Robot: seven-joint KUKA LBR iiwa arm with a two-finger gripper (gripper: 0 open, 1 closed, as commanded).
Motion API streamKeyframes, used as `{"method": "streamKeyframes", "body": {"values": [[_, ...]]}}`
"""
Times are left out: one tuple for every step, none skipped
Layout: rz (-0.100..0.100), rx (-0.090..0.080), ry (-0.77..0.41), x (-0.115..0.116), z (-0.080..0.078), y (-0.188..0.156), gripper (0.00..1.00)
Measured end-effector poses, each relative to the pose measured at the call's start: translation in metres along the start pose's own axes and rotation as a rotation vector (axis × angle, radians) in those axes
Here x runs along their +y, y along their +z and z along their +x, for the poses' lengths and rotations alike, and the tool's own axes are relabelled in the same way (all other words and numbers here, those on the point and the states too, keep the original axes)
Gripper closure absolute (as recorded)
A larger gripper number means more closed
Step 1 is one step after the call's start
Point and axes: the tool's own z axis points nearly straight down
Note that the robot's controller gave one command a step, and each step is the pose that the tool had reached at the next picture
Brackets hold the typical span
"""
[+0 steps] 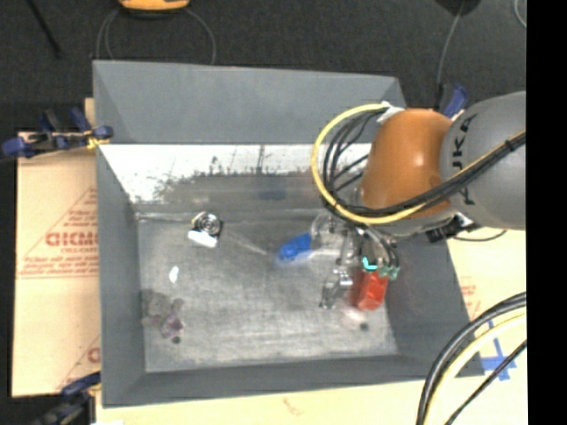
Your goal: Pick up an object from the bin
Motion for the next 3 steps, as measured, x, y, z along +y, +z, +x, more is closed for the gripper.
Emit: {"method": "streamKeyframes", "body": {"values": [[0.001,-0.013,0.08,0.011,-0.031,0.05,0.0],[-0.009,-0.02,0.27,-0.005,-0.007,0.066,0.0],[-0.004,-0.024,0.272,-0.009,-0.008,0.064,1.0]]}}
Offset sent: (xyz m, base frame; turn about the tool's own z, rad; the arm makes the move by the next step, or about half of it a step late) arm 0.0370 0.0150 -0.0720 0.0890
